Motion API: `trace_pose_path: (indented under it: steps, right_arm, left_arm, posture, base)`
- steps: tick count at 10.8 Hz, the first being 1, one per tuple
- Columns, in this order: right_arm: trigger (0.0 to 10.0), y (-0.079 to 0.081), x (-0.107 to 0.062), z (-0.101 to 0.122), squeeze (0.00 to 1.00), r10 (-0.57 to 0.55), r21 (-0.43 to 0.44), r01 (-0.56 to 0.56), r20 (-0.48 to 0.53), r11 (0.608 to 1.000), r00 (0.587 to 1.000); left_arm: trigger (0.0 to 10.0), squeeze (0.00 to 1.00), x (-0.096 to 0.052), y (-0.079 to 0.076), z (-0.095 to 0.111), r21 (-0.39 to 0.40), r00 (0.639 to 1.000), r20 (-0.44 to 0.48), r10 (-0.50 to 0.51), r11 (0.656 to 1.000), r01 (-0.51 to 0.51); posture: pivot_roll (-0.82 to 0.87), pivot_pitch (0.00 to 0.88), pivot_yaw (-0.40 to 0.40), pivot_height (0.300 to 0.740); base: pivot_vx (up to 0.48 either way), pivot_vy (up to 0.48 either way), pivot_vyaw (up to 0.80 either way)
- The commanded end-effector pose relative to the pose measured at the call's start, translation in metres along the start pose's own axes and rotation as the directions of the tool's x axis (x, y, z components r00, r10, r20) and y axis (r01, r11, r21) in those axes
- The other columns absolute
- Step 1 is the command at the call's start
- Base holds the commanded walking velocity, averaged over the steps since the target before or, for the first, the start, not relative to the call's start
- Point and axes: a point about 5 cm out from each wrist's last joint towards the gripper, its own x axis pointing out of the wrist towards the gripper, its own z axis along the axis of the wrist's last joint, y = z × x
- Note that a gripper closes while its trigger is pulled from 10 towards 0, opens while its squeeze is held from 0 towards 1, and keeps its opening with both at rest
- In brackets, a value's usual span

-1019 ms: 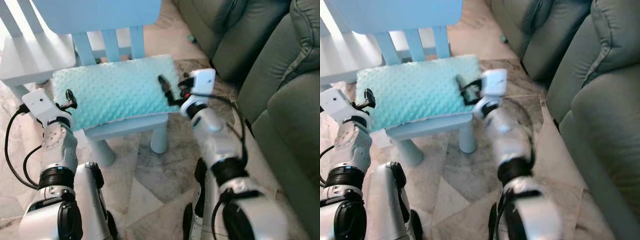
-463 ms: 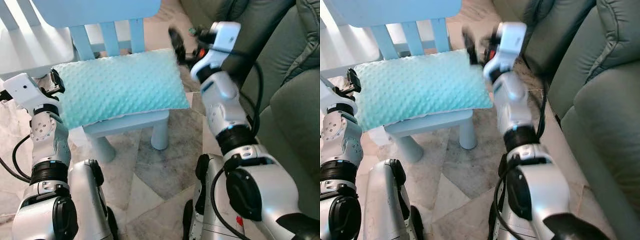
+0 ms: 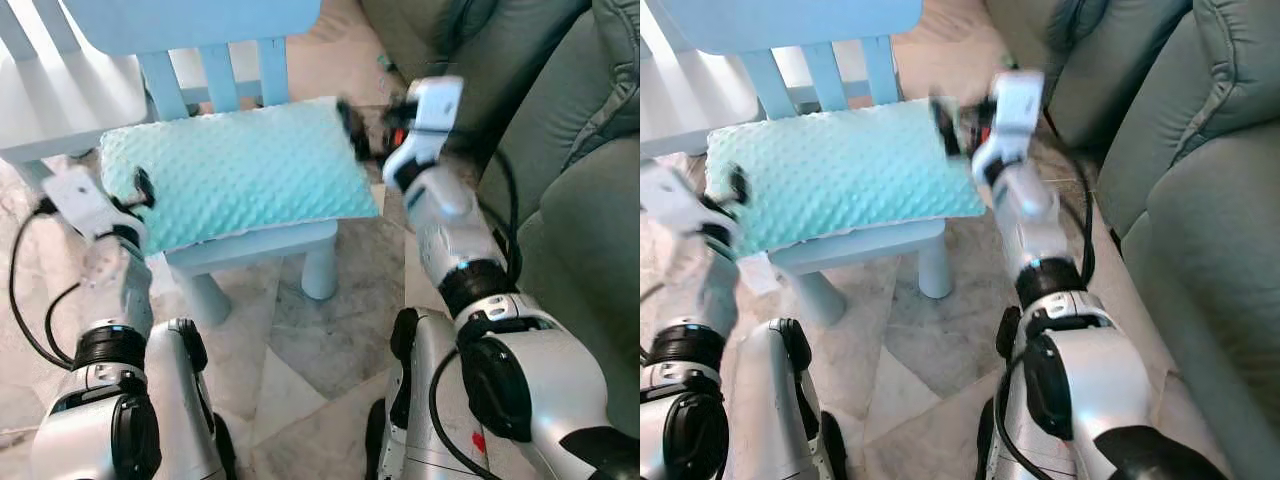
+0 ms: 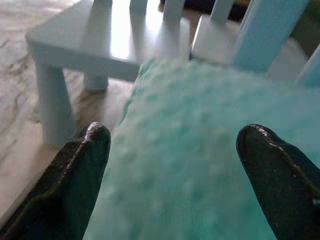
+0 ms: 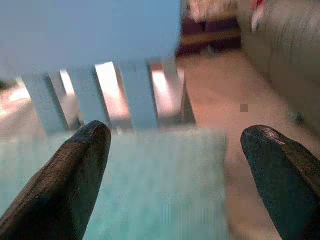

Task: Move the pillow to the sofa

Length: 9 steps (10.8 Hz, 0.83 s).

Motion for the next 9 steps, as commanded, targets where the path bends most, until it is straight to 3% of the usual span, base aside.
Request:
trace_pose_path:
  steps: [1, 3, 4, 7, 8, 9]
  right_arm:
    - [10.0, -0.01, -0.009, -0.02, 0.0, -0.037, 0.04, 0.042, -0.107, 0.998, 0.994]
    - [10.0, -0.019, -0.017, -0.036, 0.0, -0.073, 0.079, 0.091, -0.207, 0.993, 0.976]
    - [10.0, -0.016, -0.021, -0.049, 0.0, -0.046, 0.123, 0.082, -0.276, 0.989, 0.96]
    - [10.0, 0.002, -0.02, -0.06, 0.0, -0.006, 0.142, 0.055, -0.323, 0.988, 0.946]
    - [10.0, 0.01, -0.018, -0.063, 0.0, 0.003, 0.133, 0.044, -0.333, 0.99, 0.943]
    - [10.0, 0.016, -0.017, -0.065, 0.0, 0.007, 0.119, 0.036, -0.341, 0.992, 0.94]
  left_arm:
    - [10.0, 0.0, 0.0, 0.016, -0.006, 0.041, 0.997, -0.043, 0.061, 0.997, -0.059]
    - [10.0, 0.0, 0.005, 0.018, -0.005, 0.033, 0.995, -0.087, 0.049, 0.998, -0.047]
    - [10.0, 0.0, 0.009, 0.012, -0.005, 0.015, 0.993, -0.119, 0.009, 1.0, -0.008]
    - [10.0, 0.0, 0.016, 0.002, 0.002, -0.047, 0.989, -0.146, -0.033, 0.999, 0.027]
    - [10.0, 0.0, 0.017, 0.0, 0.001, -0.039, 0.986, -0.157, -0.046, 0.998, 0.04]
    - [10.0, 0.0, 0.016, -0.004, 0.0, 0.037, 0.983, -0.167, -0.078, 0.996, 0.086]
  posture:
    - [-0.04, 0.324, -0.054, 0.414]
    - [-0.03, 0.353, -0.05, 0.414]
    - [-0.02, 0.365, -0.047, 0.414]
    - [0.01, 0.399, -0.038, 0.414]
    - [0.01, 0.408, -0.035, 0.414]
    - [0.02, 0.412, -0.033, 0.414]
  base:
    - [0.0, 0.0, 0.0]
    - [0.0, 0.0, 0.0]
    - [0.0, 0.0, 0.0]
    - [0.0, 0.0, 0.0]
    - [0.0, 0.0, 0.0]
    - [0.0, 0.0, 0.0]
